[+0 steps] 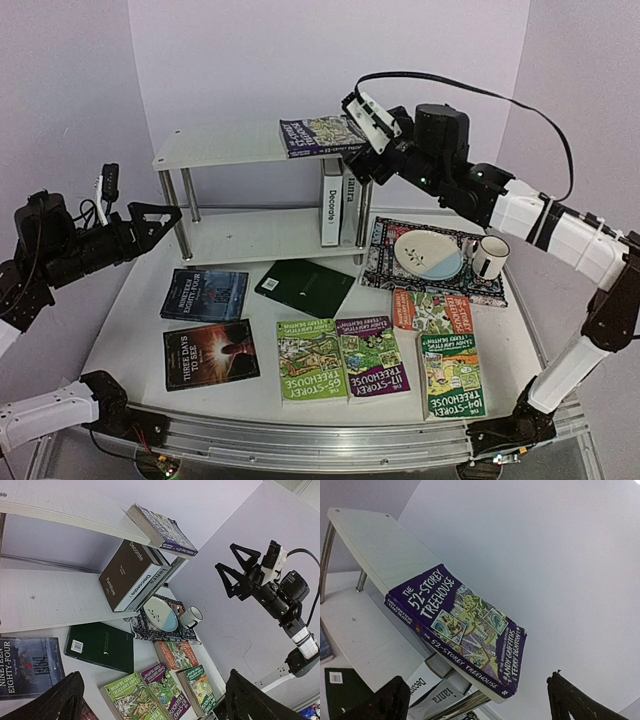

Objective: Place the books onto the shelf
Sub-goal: Place the book on the shelf.

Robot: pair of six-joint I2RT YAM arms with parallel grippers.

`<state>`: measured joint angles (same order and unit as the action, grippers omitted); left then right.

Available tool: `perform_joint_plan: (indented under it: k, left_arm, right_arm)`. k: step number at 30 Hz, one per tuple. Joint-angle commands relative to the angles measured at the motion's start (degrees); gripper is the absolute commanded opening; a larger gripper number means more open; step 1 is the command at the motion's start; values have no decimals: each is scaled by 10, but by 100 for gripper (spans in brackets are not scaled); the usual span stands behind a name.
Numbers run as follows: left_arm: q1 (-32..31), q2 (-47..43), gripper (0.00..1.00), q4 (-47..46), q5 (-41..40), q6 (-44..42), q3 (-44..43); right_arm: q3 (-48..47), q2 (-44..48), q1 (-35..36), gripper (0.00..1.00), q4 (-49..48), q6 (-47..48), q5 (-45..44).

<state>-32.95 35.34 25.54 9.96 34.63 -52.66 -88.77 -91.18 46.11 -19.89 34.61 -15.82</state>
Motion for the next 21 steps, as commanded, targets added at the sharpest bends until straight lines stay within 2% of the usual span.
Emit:
perform_joint_plan:
  k: [1,6,10,14,21]
  left_arm:
    - [0,5,100,-12,3,2,6]
    - [0,4,100,-18,4,7,14]
    - [0,5,100,-22,4,8,18]
    - [0,10,100,-24,7,4,16]
    - [0,18,100,-27,6,0,18]
  right_arm:
    - [5,26,-1,90,-5,-187,-20]
    - [-16,12,-1,81,48,-290,-32]
    - [-11,-1,-1,66,50,-351,-43]
    - [-31,-29,-1,55,48,-369,-49]
    - [-86,-86,-1,53,48,-374,-51]
